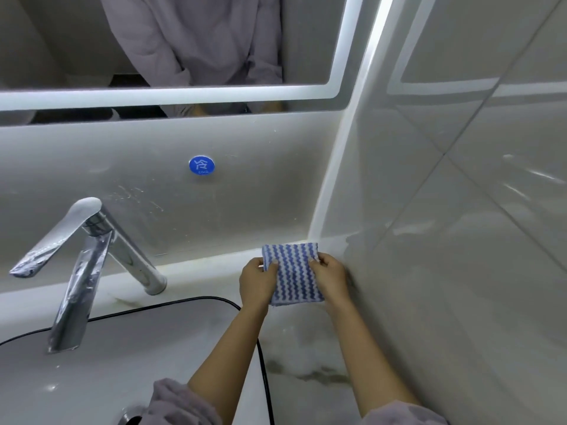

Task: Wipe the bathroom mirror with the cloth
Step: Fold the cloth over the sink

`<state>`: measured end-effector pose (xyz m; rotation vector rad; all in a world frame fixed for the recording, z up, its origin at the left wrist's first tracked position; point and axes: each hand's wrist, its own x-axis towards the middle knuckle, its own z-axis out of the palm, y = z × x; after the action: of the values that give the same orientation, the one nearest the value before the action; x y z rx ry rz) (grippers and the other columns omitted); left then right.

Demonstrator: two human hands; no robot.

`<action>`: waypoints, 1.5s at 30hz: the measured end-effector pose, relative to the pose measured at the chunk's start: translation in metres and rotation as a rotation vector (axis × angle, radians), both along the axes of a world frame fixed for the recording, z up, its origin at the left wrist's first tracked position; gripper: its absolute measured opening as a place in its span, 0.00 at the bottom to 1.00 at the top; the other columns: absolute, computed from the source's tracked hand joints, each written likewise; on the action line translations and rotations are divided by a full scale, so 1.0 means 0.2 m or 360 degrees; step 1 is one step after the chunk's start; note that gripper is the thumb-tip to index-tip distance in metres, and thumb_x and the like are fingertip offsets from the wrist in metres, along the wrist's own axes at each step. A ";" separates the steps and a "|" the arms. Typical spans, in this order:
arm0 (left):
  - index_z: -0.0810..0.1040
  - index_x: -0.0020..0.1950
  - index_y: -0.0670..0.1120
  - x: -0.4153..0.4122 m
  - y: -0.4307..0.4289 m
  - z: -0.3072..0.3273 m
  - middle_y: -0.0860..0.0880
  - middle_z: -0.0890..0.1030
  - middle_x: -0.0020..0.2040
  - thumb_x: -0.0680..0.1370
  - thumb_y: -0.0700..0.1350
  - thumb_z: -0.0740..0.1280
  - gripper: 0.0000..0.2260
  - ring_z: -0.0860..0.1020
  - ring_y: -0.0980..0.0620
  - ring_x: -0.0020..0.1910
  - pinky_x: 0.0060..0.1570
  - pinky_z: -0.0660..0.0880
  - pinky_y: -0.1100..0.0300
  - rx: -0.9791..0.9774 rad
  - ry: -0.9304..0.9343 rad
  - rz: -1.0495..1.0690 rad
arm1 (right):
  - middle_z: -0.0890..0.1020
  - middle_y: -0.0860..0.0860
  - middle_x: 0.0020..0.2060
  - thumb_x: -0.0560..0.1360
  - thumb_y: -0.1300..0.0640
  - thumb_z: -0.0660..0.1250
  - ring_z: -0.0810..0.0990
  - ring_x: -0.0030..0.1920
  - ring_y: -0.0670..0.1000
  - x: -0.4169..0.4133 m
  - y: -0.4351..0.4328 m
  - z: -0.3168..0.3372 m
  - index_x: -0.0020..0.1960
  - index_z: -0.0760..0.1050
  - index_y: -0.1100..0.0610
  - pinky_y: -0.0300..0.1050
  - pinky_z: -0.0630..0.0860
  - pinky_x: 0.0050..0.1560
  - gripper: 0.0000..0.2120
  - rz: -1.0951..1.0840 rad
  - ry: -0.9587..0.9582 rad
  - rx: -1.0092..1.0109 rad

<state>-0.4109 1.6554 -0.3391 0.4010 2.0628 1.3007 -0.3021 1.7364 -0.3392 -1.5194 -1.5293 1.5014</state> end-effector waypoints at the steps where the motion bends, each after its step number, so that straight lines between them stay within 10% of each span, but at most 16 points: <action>1: 0.77 0.52 0.42 0.00 0.02 -0.04 0.46 0.79 0.46 0.78 0.46 0.64 0.09 0.79 0.45 0.44 0.45 0.76 0.52 -0.0043 0.0038 -0.0003 | 0.80 0.42 0.37 0.78 0.60 0.62 0.79 0.36 0.40 -0.01 0.01 -0.04 0.44 0.76 0.50 0.32 0.73 0.32 0.07 0.0008 -0.0036 -0.0015; 5: 0.74 0.47 0.43 -0.01 0.05 -0.19 0.46 0.76 0.42 0.79 0.47 0.63 0.08 0.75 0.48 0.38 0.40 0.70 0.56 -0.0281 0.0048 -0.0028 | 0.80 0.49 0.43 0.78 0.61 0.62 0.80 0.44 0.51 -0.05 0.03 -0.20 0.50 0.77 0.56 0.47 0.77 0.50 0.06 0.0095 -0.0168 -0.0131; 14: 0.68 0.35 0.45 -0.06 0.08 -0.33 0.48 0.71 0.33 0.79 0.41 0.60 0.12 0.70 0.51 0.29 0.32 0.69 0.59 -0.0519 -0.0206 0.0029 | 0.82 0.57 0.55 0.77 0.61 0.64 0.80 0.54 0.56 -0.11 0.08 -0.38 0.58 0.78 0.62 0.51 0.77 0.57 0.12 0.0154 -0.0304 -0.0185; 19: 0.76 0.55 0.39 -0.07 0.08 -0.33 0.40 0.80 0.48 0.77 0.36 0.58 0.10 0.72 0.49 0.32 0.35 0.74 0.56 -0.0478 -0.0393 0.0101 | 0.81 0.56 0.58 0.76 0.64 0.63 0.79 0.58 0.54 -0.08 0.06 -0.41 0.62 0.77 0.60 0.39 0.72 0.54 0.15 0.0246 -0.0456 0.0106; 23: 0.66 0.67 0.40 0.01 0.06 -0.31 0.42 0.74 0.62 0.77 0.37 0.59 0.18 0.76 0.43 0.57 0.53 0.74 0.53 -0.0636 -0.0086 -0.0229 | 0.69 0.55 0.71 0.78 0.63 0.59 0.68 0.70 0.53 -0.02 0.02 -0.42 0.72 0.66 0.59 0.40 0.62 0.68 0.22 0.0534 -0.0712 0.0558; 26: 0.45 0.77 0.42 0.08 0.04 -0.30 0.42 0.48 0.78 0.80 0.45 0.60 0.32 0.51 0.42 0.76 0.74 0.55 0.49 -0.0989 0.0574 -0.0782 | 0.47 0.51 0.77 0.81 0.59 0.53 0.47 0.77 0.49 0.01 -0.01 -0.46 0.78 0.47 0.57 0.37 0.42 0.72 0.27 0.1073 -0.0928 0.0836; 29: 0.33 0.75 0.40 0.12 0.02 -0.31 0.44 0.34 0.76 0.81 0.50 0.59 0.37 0.35 0.44 0.75 0.74 0.43 0.47 -0.1225 0.0807 -0.1178 | 0.35 0.48 0.75 0.82 0.56 0.53 0.35 0.75 0.47 0.04 -0.04 -0.51 0.76 0.36 0.55 0.39 0.33 0.72 0.32 0.1315 -0.1039 0.0882; 45: 0.34 0.75 0.41 0.09 0.03 -0.33 0.45 0.34 0.77 0.82 0.54 0.52 0.34 0.35 0.46 0.76 0.74 0.40 0.45 -0.1323 0.0640 -0.1459 | 0.38 0.48 0.77 0.83 0.46 0.48 0.36 0.76 0.48 0.06 0.01 -0.57 0.77 0.38 0.52 0.43 0.34 0.72 0.29 0.1358 -0.1144 0.0571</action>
<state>-0.3935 1.6606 -0.4061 1.0798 2.0774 -0.2003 -0.2902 1.7390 -0.4526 -1.2948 -2.9501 0.9383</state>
